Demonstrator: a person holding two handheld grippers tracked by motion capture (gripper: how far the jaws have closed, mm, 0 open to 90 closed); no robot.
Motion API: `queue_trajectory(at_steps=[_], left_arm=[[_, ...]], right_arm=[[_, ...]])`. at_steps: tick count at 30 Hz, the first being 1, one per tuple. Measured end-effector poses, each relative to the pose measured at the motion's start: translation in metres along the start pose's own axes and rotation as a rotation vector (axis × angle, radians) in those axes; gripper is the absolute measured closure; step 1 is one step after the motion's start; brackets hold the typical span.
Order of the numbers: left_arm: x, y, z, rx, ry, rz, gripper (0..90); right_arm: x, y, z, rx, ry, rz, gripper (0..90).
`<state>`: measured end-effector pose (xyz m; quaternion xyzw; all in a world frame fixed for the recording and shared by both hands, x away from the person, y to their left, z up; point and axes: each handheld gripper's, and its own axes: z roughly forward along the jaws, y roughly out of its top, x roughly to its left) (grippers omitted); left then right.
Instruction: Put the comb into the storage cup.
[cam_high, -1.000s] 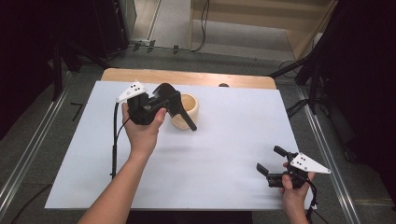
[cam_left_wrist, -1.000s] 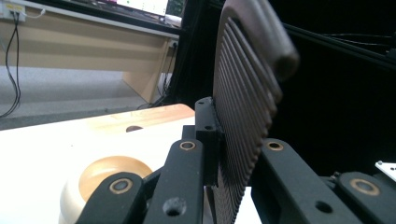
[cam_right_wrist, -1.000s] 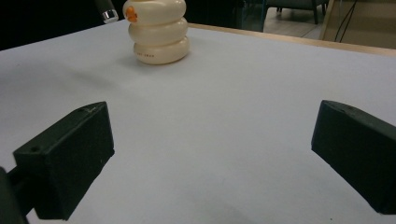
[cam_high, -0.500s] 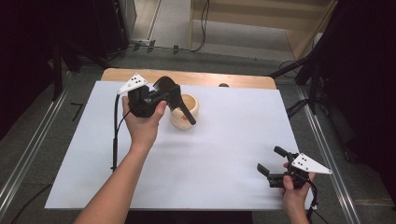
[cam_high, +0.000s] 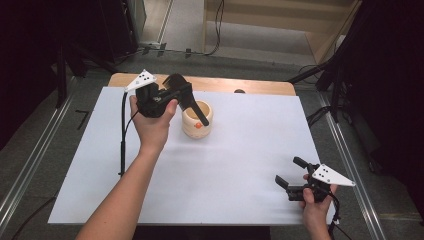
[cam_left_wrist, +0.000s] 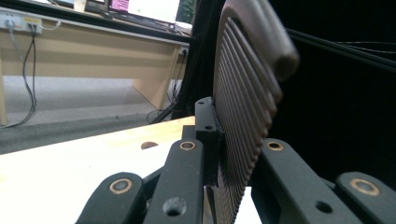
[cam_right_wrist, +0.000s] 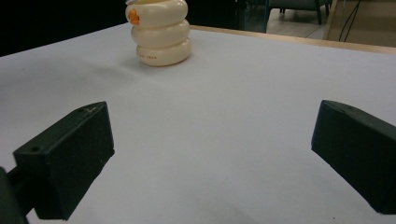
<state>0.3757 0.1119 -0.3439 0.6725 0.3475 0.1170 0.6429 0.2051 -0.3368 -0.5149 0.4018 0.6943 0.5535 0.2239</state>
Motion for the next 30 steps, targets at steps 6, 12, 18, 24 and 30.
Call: queue_trajectory(at_steps=[6,12,18,24,30], left_arm=[[0.003,0.004,0.002,-0.002,0.014,0.005,84.6],[0.005,0.006,0.006,0.003,0.021,0.009,84.6],[0.008,0.006,0.011,0.004,0.026,0.009,84.6],[0.012,0.008,0.011,-0.003,0.044,0.012,84.6],[0.016,0.011,0.012,-0.007,0.060,0.016,84.6]], right_arm=[[0.000,0.000,0.000,0.003,0.001,-0.001,0.0],[0.000,0.000,0.000,0.003,0.000,-0.001,0.0],[0.000,0.000,0.001,0.005,-0.002,-0.002,0.0],[0.000,0.000,0.001,0.005,-0.002,-0.002,0.0],[0.000,0.000,0.001,0.005,-0.002,-0.002,0.0]])
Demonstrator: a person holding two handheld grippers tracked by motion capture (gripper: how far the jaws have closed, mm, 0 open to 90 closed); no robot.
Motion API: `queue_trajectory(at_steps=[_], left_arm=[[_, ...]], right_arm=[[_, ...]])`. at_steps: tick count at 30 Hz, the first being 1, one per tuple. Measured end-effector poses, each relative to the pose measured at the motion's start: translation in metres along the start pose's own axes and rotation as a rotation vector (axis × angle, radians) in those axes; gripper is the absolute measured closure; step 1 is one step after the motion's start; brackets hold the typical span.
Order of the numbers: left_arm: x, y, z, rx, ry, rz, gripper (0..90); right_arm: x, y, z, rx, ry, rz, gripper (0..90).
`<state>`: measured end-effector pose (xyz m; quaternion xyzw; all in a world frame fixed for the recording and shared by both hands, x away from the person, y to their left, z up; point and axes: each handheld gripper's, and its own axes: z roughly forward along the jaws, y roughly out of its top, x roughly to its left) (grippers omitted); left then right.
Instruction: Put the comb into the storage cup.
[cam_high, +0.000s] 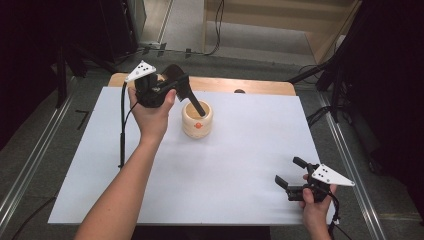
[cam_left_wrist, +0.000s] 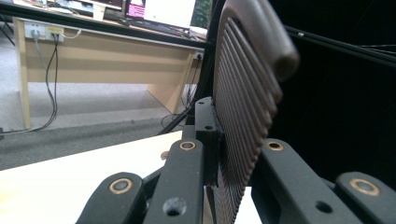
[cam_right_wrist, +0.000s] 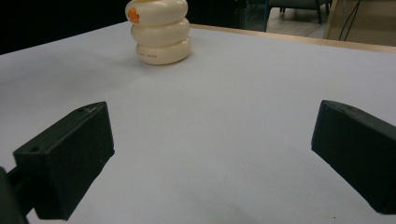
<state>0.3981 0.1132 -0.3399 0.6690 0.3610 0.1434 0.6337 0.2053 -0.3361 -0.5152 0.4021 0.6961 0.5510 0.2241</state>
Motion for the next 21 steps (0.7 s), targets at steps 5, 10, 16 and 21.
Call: queue_trajectory(at_steps=[5,10,16,21], left_arm=[[0.003,0.000,0.002,0.000,0.014,0.000,84.6],[0.006,-0.001,0.004,0.005,0.026,0.004,84.6],[0.006,-0.004,0.008,0.015,0.033,0.009,84.6],[0.007,-0.008,0.012,0.020,0.042,0.007,84.5]], right_arm=[[0.000,0.000,0.000,0.000,0.000,0.001,0.0],[0.000,0.000,0.000,-0.001,0.001,0.001,0.0],[0.000,0.000,0.000,-0.007,0.000,-0.005,0.0],[0.000,0.000,0.000,-0.008,0.000,-0.007,0.0]])
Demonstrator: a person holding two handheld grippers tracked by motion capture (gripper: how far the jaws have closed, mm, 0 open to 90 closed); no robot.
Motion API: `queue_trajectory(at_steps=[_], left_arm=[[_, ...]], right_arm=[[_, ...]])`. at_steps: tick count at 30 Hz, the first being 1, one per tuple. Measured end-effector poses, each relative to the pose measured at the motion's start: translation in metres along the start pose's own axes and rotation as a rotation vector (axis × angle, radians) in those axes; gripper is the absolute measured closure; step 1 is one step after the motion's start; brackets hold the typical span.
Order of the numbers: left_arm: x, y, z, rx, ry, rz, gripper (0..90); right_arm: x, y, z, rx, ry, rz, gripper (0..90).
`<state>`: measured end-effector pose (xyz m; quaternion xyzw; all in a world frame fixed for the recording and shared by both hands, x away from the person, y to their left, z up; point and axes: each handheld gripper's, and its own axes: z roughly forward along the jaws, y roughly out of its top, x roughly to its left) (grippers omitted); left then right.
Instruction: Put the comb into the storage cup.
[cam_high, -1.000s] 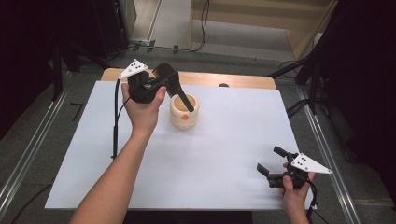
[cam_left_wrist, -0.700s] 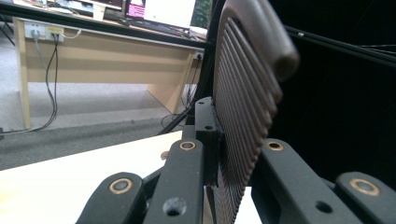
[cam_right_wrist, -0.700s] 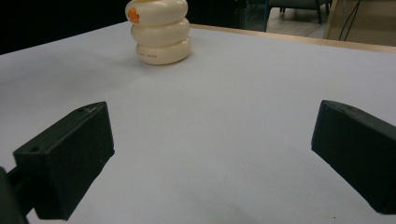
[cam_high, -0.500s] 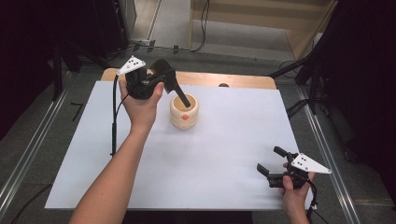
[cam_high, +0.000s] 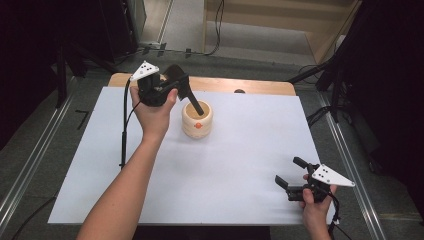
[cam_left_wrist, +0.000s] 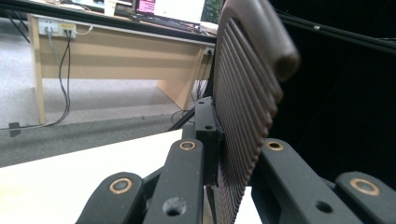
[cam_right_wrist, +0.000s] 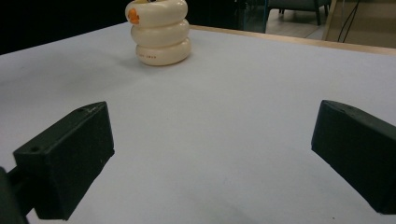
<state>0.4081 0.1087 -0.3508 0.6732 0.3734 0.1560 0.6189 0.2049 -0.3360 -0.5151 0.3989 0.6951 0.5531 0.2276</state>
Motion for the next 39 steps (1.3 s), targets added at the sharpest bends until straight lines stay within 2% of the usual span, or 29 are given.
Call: queue_trajectory(at_steps=[20,39], left_arm=[[0.007,-0.020,0.012,0.033,0.032,-0.013,84.5],[0.014,-0.043,0.023,0.057,0.051,-0.044,84.4]], right_arm=[[0.000,0.000,0.000,0.000,0.000,0.002,0.0],[0.000,0.000,0.000,0.001,-0.003,0.001,0.0]])
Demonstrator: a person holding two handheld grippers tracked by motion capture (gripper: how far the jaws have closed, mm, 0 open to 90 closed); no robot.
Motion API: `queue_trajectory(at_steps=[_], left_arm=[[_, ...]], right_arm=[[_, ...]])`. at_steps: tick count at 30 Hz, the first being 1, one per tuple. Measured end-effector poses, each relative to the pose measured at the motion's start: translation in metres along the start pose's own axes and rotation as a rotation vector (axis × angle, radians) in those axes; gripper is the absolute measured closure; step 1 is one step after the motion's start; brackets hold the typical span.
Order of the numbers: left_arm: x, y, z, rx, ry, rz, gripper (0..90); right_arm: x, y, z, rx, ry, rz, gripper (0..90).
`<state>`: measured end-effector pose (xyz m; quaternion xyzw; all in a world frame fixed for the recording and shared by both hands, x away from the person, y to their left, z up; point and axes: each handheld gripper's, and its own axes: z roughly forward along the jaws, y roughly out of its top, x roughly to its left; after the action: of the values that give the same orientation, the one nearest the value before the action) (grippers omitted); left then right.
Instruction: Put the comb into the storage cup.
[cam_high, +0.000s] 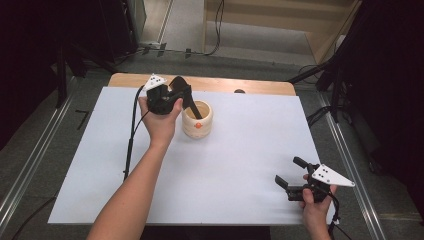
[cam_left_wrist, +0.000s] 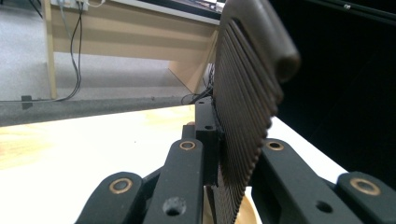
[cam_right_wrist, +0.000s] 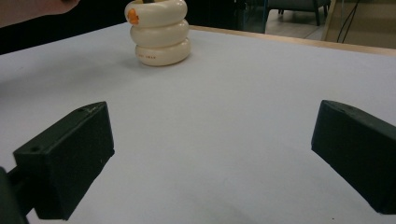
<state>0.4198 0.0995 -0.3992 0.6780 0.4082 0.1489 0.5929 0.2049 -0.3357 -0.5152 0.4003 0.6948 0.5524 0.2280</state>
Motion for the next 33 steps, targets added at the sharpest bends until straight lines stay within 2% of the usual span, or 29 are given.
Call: queue_trajectory(at_steps=[19,27,33], left_arm=[[0.008,-0.019,0.009,0.023,0.005,-0.054,84.5],[0.008,-0.023,0.012,0.030,0.009,-0.064,84.5],[0.010,-0.025,0.014,0.034,0.004,-0.089,84.4]], right_arm=[[0.000,0.000,0.000,-0.004,0.001,-0.002,0.0],[0.000,0.000,0.000,-0.001,0.002,-0.002,0.0],[0.000,0.000,0.000,-0.001,0.000,-0.001,0.0]])
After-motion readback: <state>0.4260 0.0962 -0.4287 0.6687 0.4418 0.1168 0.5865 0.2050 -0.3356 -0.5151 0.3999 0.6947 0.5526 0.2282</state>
